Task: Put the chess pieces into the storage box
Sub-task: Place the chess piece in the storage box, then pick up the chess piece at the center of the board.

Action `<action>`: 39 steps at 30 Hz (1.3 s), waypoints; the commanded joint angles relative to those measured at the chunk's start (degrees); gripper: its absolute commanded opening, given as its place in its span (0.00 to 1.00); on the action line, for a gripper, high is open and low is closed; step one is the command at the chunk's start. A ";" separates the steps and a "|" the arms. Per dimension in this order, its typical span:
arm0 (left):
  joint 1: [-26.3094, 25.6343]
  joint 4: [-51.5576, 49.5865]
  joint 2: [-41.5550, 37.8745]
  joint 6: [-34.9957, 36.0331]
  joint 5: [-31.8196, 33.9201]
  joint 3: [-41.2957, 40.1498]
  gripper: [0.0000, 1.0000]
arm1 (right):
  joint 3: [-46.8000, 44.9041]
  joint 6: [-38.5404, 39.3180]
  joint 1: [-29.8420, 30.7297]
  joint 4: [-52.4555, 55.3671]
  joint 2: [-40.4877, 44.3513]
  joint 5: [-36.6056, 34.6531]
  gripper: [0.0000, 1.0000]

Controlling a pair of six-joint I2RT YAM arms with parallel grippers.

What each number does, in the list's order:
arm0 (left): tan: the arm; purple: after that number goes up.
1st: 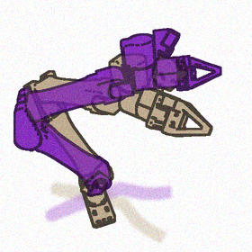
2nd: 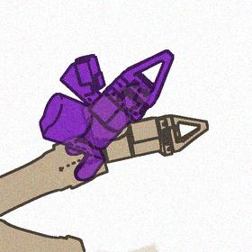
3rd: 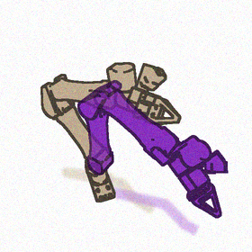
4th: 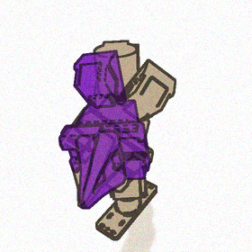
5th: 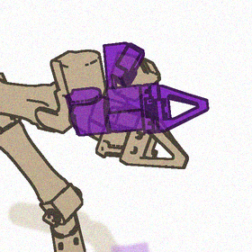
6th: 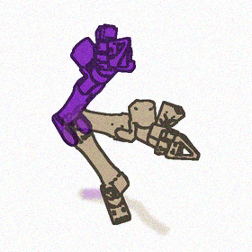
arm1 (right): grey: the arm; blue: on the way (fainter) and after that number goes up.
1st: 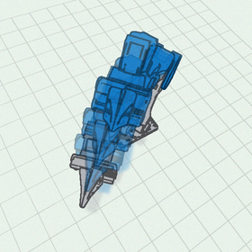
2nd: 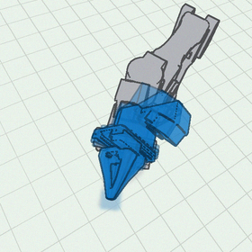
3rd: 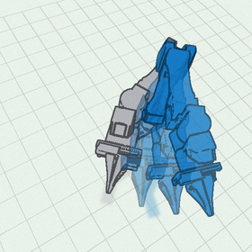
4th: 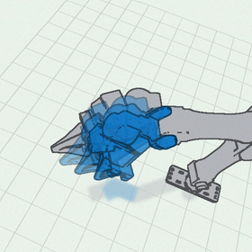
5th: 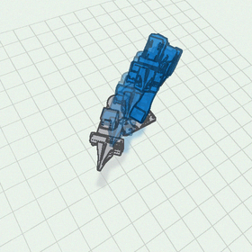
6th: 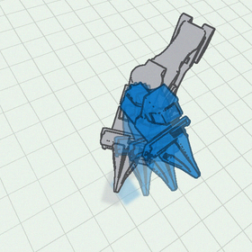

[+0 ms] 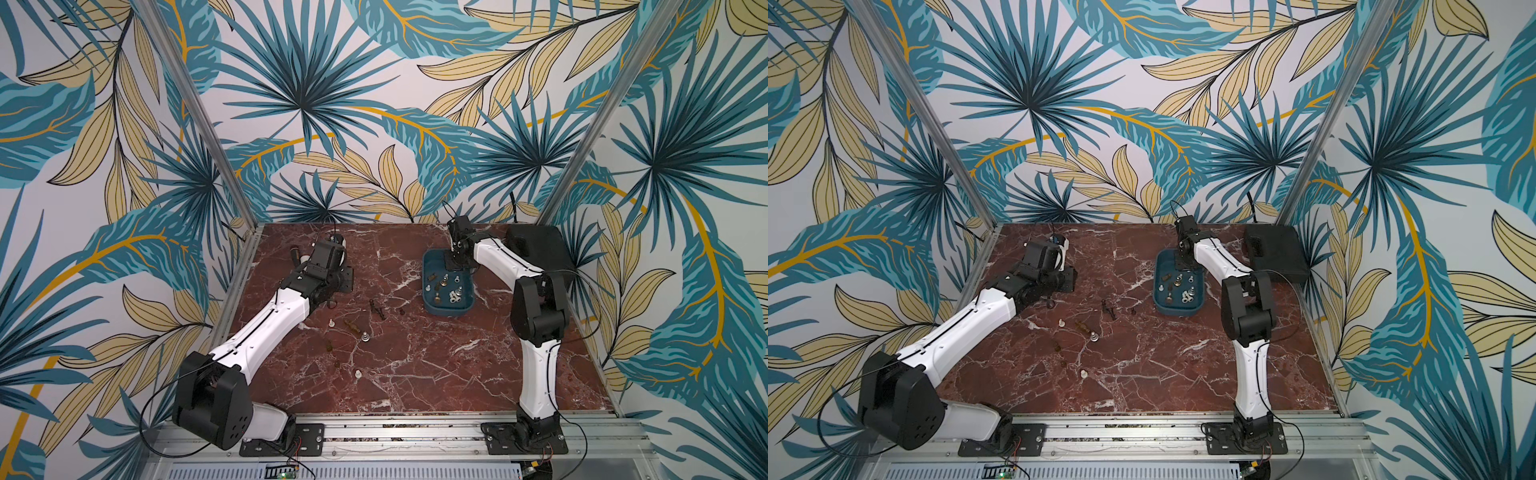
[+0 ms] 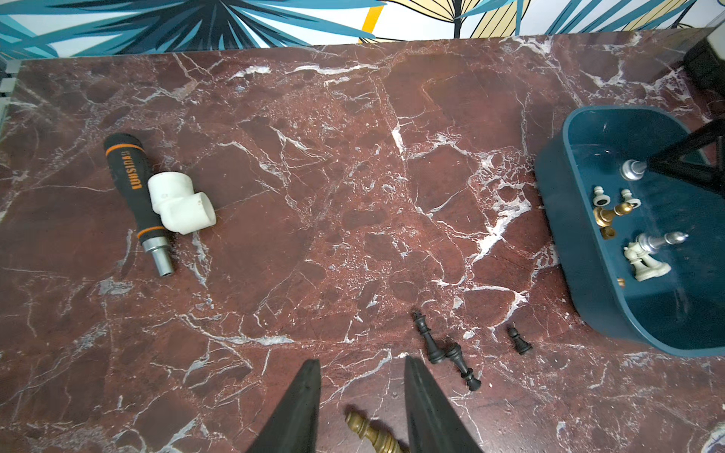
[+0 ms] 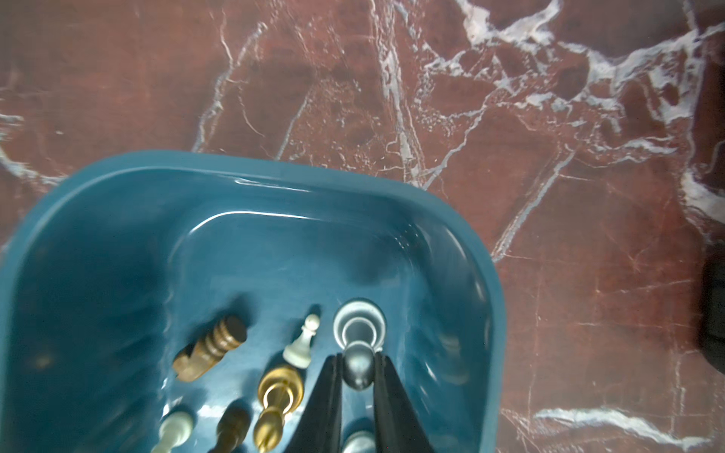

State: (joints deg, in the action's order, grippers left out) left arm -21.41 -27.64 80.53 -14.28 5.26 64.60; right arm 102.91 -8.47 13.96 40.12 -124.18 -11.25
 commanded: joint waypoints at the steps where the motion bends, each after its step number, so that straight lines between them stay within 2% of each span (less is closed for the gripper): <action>1: -0.26 0.57 0.33 0.84 -0.17 2.65 0.40 | 1.38 0.91 0.09 1.71 -1.62 -0.45 0.22; 6: -0.43 -0.33 0.16 0.22 -0.35 3.19 0.40 | 1.69 0.78 0.08 1.70 -0.93 -0.83 0.28; 12: -1.17 -2.66 -0.42 0.99 -0.12 4.10 0.40 | -0.67 -0.28 0.11 1.58 5.31 -0.97 0.30; 18: -1.96 -0.50 -1.53 2.94 0.51 2.32 0.40 | -6.62 -3.51 0.81 0.00 17.56 -1.76 0.32; 26: -4.84 -1.85 -2.05 3.53 1.26 4.74 0.40 | -22.55 -6.88 4.68 -12.62 36.71 0.53 0.36; 31: -6.33 -8.74 -1.74 1.69 1.05 6.76 0.40 | -24.13 -8.45 6.27 -14.40 37.95 4.56 0.36; 39: -10.14 -18.15 -1.49 -0.90 1.63 5.38 0.40 | -26.80 -8.60 7.40 -16.90 39.27 6.01 0.37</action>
State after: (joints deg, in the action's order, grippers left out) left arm -30.26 -40.82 80.25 -13.82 6.28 70.30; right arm 77.49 -16.29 21.26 25.41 -86.11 -6.46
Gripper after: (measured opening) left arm 0.400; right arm 0.368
